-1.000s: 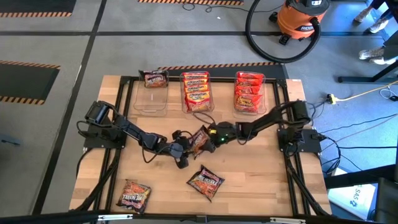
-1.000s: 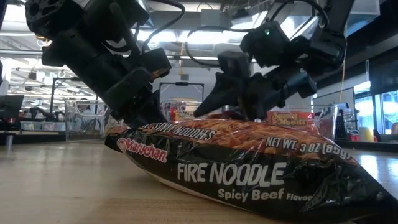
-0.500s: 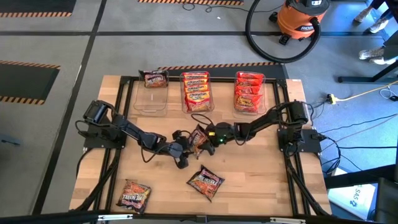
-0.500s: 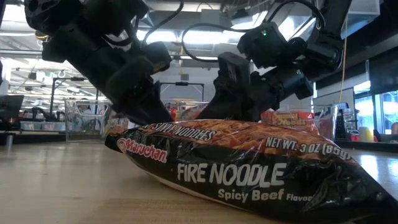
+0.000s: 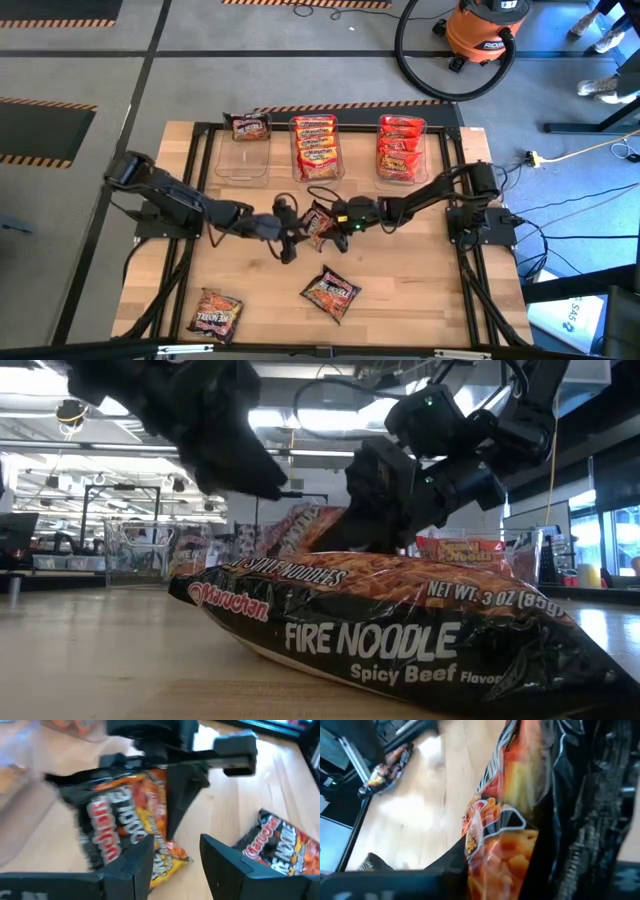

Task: Sort Maruchan noodles
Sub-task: Put the top right black noodle pack into the left transparent bin

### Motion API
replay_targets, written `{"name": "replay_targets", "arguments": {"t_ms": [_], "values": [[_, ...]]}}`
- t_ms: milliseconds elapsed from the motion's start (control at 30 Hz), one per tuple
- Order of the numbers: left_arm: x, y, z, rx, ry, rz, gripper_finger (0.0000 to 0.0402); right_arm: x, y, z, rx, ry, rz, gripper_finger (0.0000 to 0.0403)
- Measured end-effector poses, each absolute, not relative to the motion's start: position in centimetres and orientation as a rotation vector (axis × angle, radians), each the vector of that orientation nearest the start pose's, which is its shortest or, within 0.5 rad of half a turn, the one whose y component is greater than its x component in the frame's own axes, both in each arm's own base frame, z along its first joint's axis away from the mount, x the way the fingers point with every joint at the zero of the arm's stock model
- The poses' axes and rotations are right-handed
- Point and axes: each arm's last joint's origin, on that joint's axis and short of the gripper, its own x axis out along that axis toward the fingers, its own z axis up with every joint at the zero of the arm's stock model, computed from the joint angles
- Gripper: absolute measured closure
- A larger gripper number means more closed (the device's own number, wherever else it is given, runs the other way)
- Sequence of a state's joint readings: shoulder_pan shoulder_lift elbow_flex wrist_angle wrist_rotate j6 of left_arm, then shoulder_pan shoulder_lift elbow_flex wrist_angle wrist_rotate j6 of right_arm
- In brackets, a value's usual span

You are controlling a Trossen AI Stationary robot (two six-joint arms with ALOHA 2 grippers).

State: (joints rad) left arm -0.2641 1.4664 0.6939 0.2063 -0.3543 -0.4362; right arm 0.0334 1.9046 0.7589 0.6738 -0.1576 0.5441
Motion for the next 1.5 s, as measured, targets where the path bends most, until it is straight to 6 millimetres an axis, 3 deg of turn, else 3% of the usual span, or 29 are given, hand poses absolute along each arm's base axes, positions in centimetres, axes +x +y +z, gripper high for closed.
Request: {"name": "replay_targets", "arguments": {"t_ms": [167, 400, 700, 1233, 1500], "values": [[26.6, -5.1, 20.6, -0.312, 0.539, 0.233, 0.0227, 34.8, 1.6, 11.8, 0.480, 0.472, 0.074, 0.0293], [25.1, -3.5, 23.2, -0.403, 0.467, 0.260, 0.0160, 34.9, 1.9, 12.2, 0.386, 0.425, 0.088, 0.0296], [25.8, -2.4, 22.6, -0.470, 0.510, 0.194, 0.0092, 35.4, 2.7, 13.5, 0.284, 0.277, 0.154, 0.0294], [27.8, -2.6, 21.3, -0.503, 0.492, 0.057, 0.0097, 36.7, 2.8, 15.7, 0.140, 0.143, 0.179, 0.0291], [27.8, -2.6, 21.2, -0.507, 0.496, 0.058, 0.0168, 37.1, 2.8, 15.8, 0.127, 0.174, 0.179, 0.0290]]}}
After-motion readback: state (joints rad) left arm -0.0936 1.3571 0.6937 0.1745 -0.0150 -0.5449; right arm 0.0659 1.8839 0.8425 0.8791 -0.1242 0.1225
